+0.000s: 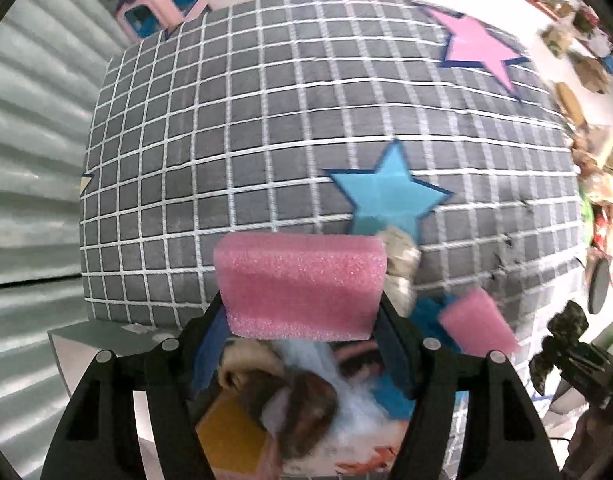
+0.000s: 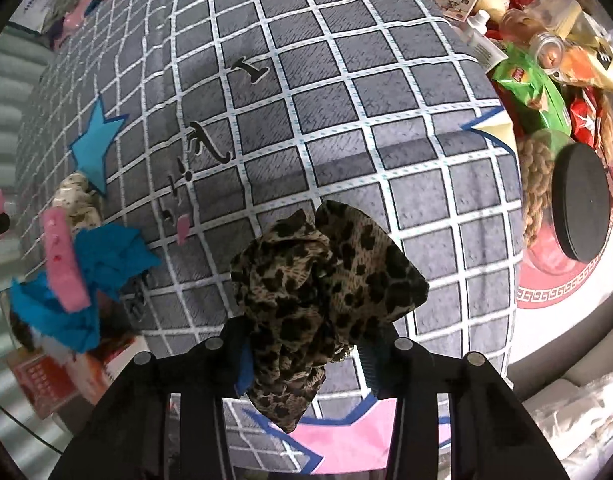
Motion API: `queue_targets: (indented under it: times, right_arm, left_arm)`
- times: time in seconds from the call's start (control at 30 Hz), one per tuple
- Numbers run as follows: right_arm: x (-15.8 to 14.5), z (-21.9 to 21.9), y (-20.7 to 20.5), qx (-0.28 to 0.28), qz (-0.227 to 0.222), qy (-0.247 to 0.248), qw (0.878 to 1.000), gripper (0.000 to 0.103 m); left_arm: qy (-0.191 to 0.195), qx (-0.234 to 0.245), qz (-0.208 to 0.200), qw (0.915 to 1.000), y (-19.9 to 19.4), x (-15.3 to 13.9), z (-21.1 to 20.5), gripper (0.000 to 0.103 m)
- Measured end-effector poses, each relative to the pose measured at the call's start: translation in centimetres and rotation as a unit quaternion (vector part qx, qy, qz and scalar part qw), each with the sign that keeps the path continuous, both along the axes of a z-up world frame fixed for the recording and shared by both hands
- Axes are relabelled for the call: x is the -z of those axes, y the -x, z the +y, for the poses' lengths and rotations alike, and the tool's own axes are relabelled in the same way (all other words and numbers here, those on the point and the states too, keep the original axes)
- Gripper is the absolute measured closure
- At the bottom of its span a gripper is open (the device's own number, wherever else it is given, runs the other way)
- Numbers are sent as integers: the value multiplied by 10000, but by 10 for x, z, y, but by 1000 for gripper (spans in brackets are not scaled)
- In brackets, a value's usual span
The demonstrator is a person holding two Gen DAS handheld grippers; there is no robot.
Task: Organize soft objects
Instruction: 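Grasp the pink foam sponge with the left tool while the right tool grasps the leopard scrunchie, then carry the sponge and scrunchie in both tools over the open white box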
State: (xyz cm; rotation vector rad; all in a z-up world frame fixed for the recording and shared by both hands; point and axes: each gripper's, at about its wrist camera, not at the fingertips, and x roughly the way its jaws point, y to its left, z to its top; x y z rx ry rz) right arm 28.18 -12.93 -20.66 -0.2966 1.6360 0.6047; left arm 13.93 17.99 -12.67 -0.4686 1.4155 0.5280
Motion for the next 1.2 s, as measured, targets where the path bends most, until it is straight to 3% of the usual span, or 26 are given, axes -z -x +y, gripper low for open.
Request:
queue_targets:
  times: [0.3,0.47,0.57,0.6,0.63,0.7,0.73,0.83,1.0,1.03,1.07,1.2]
  right_arm:
    - [-41,-16,4,-296,-81,-260,9992,60]
    - [-49,-19,22,-416,-75,-328,9986,59]
    - [-52,-24,32,-543,-70,-369,9978,60]
    - [-53,-26,34,-580,-69,-386,9975,60]
    - [-55,-29,38,-619,-71,-401,9973,60]
    - [-56,-33,42,-678,-43,-435,9967,60]
    - [-56,-35,46,-722,-25,-457,9963,59]
    - [-56,-38,57,-874,0,-490,9950,59]
    - [-59,-38,80,-1059,122,-554,9928,59]
    - [-60,-38,85,-1089,132,-572,9923,59]
    - [-61,-37,89,-1116,138,-586,9919,59]
    - [-64,-30,111,-1205,173,-619,9906,59]
  left_arm:
    - [-19,344,-220,9992,1,-38,-69,31]
    - [3,528,-257,9983,29,-37,-112,31]
    - [-138,717,-112,9973,27,-46,-160,31]
    - [-151,759,-79,9970,21,-37,-169,31]
    - [-143,774,-62,9969,53,-53,-175,31]
    - [-122,764,-30,9970,77,-75,-178,31]
    - [-102,726,-3,9973,105,-103,-181,31]
    - [-31,642,39,9979,172,-148,-194,31]
    - [-90,569,99,9983,198,-146,-204,31]
    - [-69,543,97,9985,204,-150,-205,31]
    - [196,729,305,9967,208,-149,-204,31]
    - [195,705,249,9970,224,-147,-198,31]
